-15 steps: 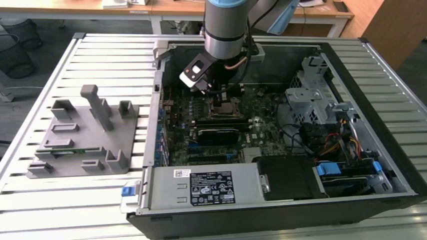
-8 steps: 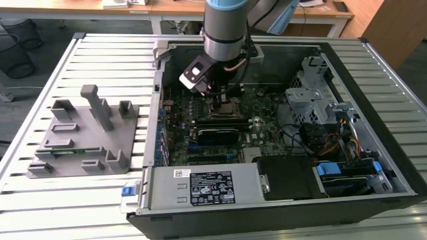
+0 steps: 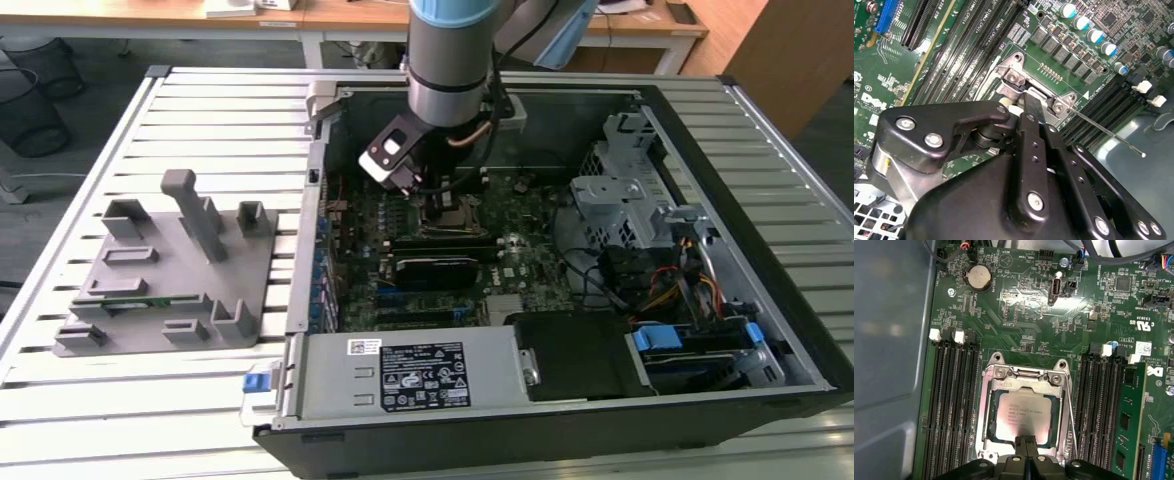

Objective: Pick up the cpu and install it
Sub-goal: 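Close the cpu cover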

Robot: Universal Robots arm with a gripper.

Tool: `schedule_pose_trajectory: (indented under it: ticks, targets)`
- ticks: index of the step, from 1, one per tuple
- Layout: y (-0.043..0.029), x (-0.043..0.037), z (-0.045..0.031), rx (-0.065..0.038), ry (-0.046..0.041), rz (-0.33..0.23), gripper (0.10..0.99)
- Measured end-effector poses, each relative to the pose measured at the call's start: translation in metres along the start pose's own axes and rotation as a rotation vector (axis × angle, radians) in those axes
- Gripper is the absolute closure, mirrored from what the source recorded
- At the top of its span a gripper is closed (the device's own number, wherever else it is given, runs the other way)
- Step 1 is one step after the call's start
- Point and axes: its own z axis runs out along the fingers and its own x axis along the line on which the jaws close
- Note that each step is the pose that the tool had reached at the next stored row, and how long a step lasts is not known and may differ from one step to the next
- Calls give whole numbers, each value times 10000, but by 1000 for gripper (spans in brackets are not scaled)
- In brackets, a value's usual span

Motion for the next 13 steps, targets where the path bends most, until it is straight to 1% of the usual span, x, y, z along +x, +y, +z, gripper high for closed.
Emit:
schedule_pose_trajectory:
  ticks: [3,6,10,13]
  targets:
    - [0,0,20,0,-1,0,980]
    - [0,-1,23,2,-4,1,980]
    - [17,-2,25,1,-1,0,980]
    - [43,-3,25,1,-2,0,980]
